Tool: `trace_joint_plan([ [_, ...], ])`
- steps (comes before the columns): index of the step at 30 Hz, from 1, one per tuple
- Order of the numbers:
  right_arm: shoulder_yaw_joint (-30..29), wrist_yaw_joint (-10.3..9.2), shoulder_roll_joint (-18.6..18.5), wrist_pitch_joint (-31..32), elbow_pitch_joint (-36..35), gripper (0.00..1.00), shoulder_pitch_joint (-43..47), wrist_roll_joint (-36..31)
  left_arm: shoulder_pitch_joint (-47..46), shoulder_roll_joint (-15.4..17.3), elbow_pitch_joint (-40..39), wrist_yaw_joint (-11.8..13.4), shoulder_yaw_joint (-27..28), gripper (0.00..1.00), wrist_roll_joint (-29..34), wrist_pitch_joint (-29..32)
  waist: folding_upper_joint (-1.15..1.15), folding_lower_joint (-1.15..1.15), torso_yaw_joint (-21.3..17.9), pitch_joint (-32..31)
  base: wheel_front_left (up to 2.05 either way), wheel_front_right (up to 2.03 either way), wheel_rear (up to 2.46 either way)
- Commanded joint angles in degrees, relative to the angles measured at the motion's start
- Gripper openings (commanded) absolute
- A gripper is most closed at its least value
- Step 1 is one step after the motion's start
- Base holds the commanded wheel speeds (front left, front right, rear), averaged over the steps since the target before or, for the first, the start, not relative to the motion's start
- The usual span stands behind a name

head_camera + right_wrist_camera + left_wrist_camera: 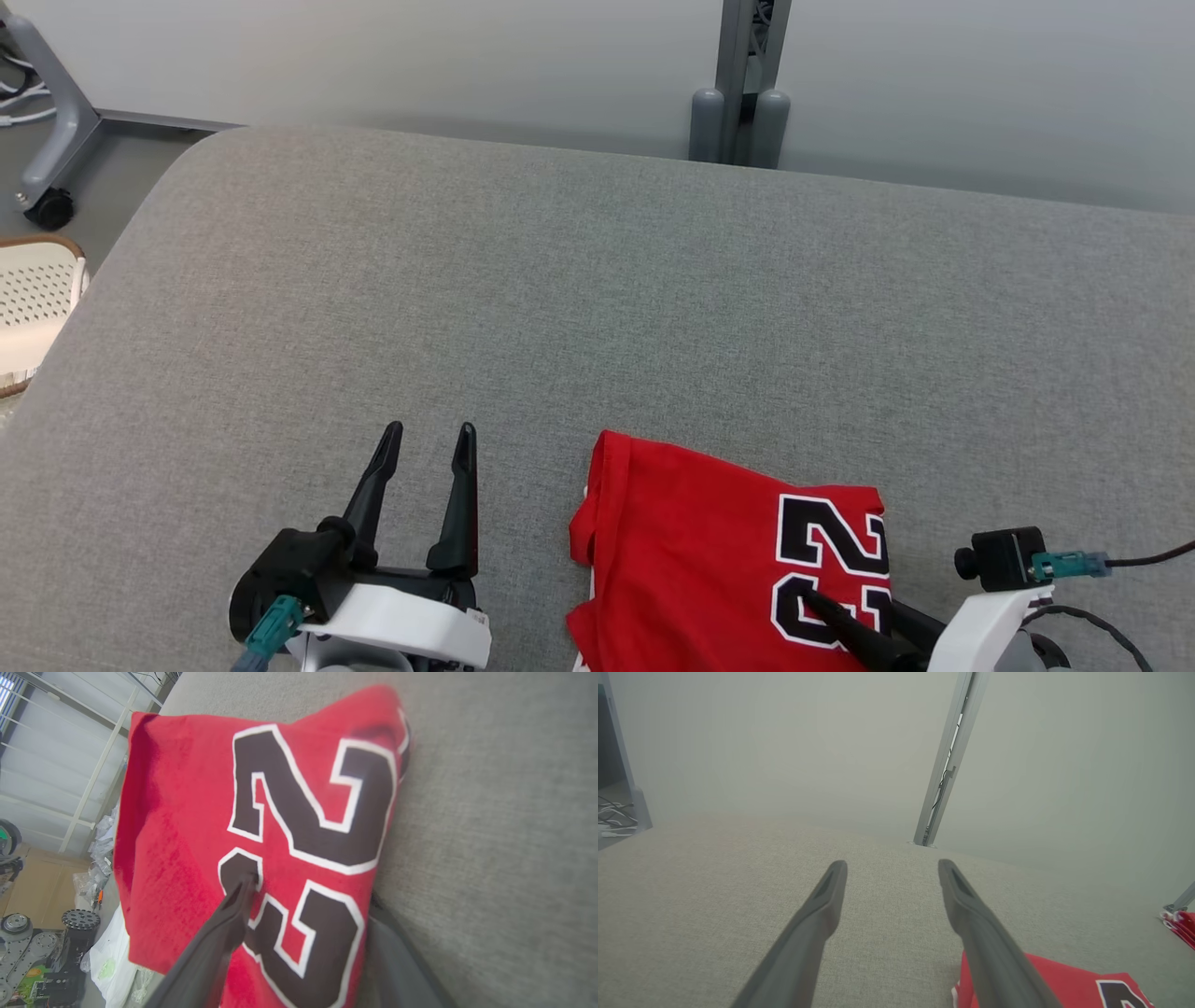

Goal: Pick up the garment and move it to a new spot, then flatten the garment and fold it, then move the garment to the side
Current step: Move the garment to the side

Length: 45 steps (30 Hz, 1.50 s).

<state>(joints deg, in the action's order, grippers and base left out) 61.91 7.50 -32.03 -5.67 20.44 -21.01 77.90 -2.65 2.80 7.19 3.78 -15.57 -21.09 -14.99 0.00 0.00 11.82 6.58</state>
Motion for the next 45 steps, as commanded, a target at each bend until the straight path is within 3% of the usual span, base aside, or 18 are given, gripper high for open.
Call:
trace_joint_plan([
  [1, 0.6, -0.01, 0.3, -0.1, 0.5, 1.00, -0.2, 0.3, -0.7, 0.2, -0.2, 0.3, 0.1, 1.00, 0.3, -0.2, 0.00, 0.00, 0.2, 0.2, 0.00, 0.00, 0.00],
  [4, 2.7, -0.01, 0.6, -0.6, 0.7, 1.00, -1.6, 0.9, -1.0, 0.2, -0.3, 0.5, -0.2, 1.00, 0.3, -0.2, 0.00, 0.00, 0.4, 0.6, 0.00, 0.00, 0.00],
  [5, 3.3, -0.01, 0.5, -0.9, 0.7, 0.46, -2.0, 1.0, -1.1, 0.2, -0.3, 0.5, -0.3, 1.00, 0.4, -0.2, 0.00, 0.00, 0.4, 0.7, 0.00, 0.00, 0.00],
  [6, 3.8, -0.01, 0.4, -1.5, 0.9, 0.00, -2.6, 0.7, -1.1, 0.2, -0.3, 0.6, -0.4, 1.00, 0.4, -0.2, 0.00, 0.00, 0.5, 0.7, 0.00, 0.00, 0.00],
  [14, 9.5, -0.01, -2.7, -7.8, 3.2, 0.00, -7.4, -6.9, -0.9, 0.2, 0.2, 0.5, -0.9, 1.00, 0.0, -0.2, 0.00, 0.00, -1.2, -0.5, 0.00, 0.00, 0.00],
  [26, 11.5, -0.01, -13.0, -6.7, 4.6, 0.00, -14.8, -17.7, -2.3, 0.2, -0.6, 1.2, -3.0, 1.00, -1.4, -0.2, 0.00, 0.00, -7.2, 0.9, 0.00, 0.00, 0.00],
  [36, 11.5, -0.01, -21.9, -7.6, 7.5, 0.00, -24.9, -18.4, -7.2, 0.2, -1.5, 3.3, -9.1, 1.00, -1.8, -0.2, 0.00, 0.00, -14.1, 8.8, 0.00, 0.00, 0.00],
  [45, 11.2, -0.01, -28.3, -9.2, 13.1, 0.00, -32.1, -16.4, -13.3, 0.3, -1.4, 5.5, -13.0, 1.00, -2.1, -0.2, 0.00, 0.00, -16.0, 17.0, 0.00, 0.00, 0.00],
])
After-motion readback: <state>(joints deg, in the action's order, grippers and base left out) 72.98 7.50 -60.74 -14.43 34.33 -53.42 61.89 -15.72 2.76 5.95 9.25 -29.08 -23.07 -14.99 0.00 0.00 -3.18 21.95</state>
